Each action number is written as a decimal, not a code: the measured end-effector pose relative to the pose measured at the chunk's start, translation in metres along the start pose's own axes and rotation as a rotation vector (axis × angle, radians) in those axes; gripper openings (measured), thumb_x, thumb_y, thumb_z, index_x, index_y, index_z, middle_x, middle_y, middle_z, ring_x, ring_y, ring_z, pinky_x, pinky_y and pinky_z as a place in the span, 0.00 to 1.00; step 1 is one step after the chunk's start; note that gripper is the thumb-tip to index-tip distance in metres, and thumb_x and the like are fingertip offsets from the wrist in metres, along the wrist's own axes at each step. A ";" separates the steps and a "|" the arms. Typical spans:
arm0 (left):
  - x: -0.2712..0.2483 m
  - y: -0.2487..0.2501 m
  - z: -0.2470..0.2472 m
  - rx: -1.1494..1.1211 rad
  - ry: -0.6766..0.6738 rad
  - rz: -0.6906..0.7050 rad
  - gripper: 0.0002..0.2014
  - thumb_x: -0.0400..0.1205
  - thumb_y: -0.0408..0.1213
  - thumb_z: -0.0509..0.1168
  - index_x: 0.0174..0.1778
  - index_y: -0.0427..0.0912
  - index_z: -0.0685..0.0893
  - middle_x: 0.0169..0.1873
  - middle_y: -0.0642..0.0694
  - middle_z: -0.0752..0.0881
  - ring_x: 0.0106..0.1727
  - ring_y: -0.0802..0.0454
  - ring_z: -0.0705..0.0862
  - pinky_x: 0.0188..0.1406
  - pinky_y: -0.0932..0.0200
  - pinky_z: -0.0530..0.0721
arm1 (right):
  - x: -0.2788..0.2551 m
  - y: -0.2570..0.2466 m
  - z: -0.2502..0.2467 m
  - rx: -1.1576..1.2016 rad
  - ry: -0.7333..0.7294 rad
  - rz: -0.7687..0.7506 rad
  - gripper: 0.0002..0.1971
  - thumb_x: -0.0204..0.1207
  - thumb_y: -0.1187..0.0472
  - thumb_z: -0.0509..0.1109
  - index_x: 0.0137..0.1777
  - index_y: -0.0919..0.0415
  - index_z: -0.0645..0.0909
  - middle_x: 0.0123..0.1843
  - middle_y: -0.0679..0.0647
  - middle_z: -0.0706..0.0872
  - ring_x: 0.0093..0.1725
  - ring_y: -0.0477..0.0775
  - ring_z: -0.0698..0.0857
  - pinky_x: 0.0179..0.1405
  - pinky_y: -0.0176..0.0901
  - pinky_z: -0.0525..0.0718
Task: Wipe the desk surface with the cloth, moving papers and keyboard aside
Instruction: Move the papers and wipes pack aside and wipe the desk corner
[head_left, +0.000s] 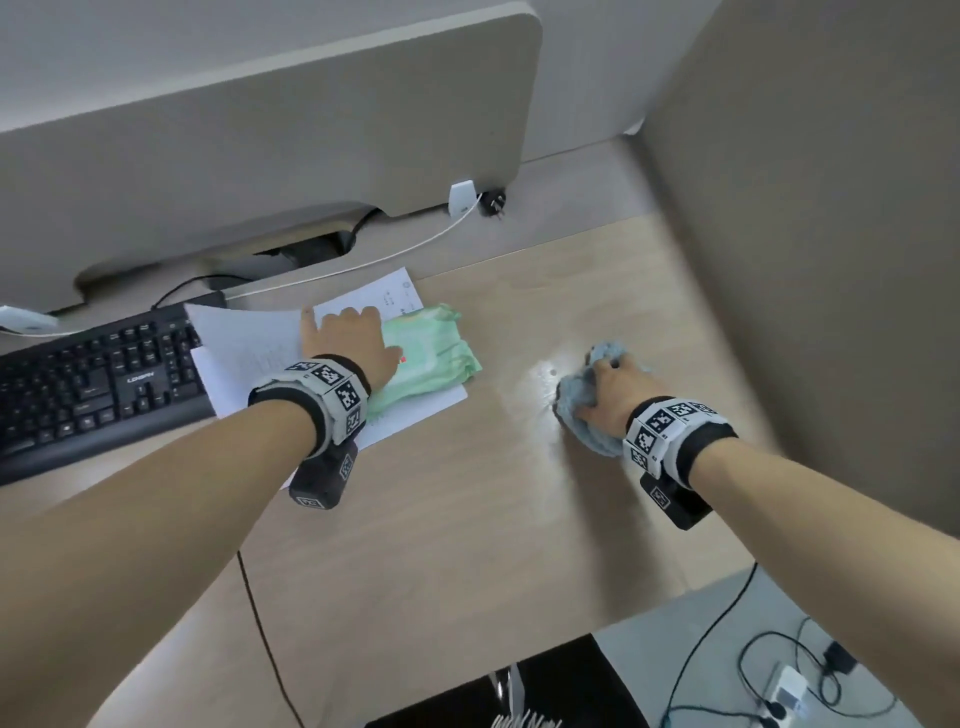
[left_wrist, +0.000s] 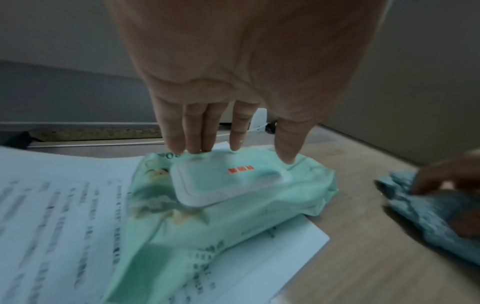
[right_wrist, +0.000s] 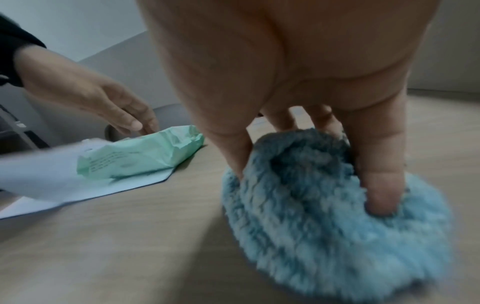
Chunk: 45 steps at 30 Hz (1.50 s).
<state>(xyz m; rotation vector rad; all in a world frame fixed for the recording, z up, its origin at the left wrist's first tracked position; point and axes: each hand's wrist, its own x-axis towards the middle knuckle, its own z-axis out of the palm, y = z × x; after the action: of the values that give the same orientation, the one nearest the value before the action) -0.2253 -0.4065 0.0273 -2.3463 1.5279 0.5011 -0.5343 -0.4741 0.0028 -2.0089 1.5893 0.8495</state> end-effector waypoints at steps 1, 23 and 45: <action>-0.001 0.008 0.001 -0.032 -0.056 0.011 0.28 0.81 0.57 0.60 0.71 0.41 0.73 0.68 0.38 0.78 0.69 0.36 0.76 0.76 0.38 0.66 | 0.003 -0.003 -0.001 0.011 0.011 0.001 0.31 0.77 0.49 0.68 0.78 0.57 0.65 0.77 0.63 0.66 0.68 0.66 0.79 0.63 0.56 0.81; 0.033 0.013 0.014 -0.334 -0.126 -0.049 0.24 0.79 0.62 0.62 0.54 0.43 0.74 0.53 0.42 0.83 0.53 0.41 0.81 0.52 0.46 0.81 | 0.091 -0.097 -0.043 -0.056 0.209 -0.392 0.43 0.74 0.65 0.65 0.86 0.53 0.47 0.89 0.51 0.44 0.86 0.68 0.44 0.81 0.74 0.48; 0.049 0.036 -0.001 -0.246 -0.058 -0.083 0.28 0.77 0.60 0.65 0.67 0.45 0.75 0.67 0.44 0.76 0.70 0.41 0.72 0.65 0.41 0.75 | 0.123 -0.083 -0.056 -0.285 0.273 -0.851 0.44 0.72 0.64 0.70 0.86 0.50 0.54 0.88 0.49 0.53 0.86 0.66 0.50 0.80 0.76 0.51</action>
<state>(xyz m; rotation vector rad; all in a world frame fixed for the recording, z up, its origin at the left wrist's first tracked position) -0.2400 -0.4607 0.0041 -2.5401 1.4064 0.7680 -0.4245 -0.5774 -0.0462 -2.7461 0.5802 0.4821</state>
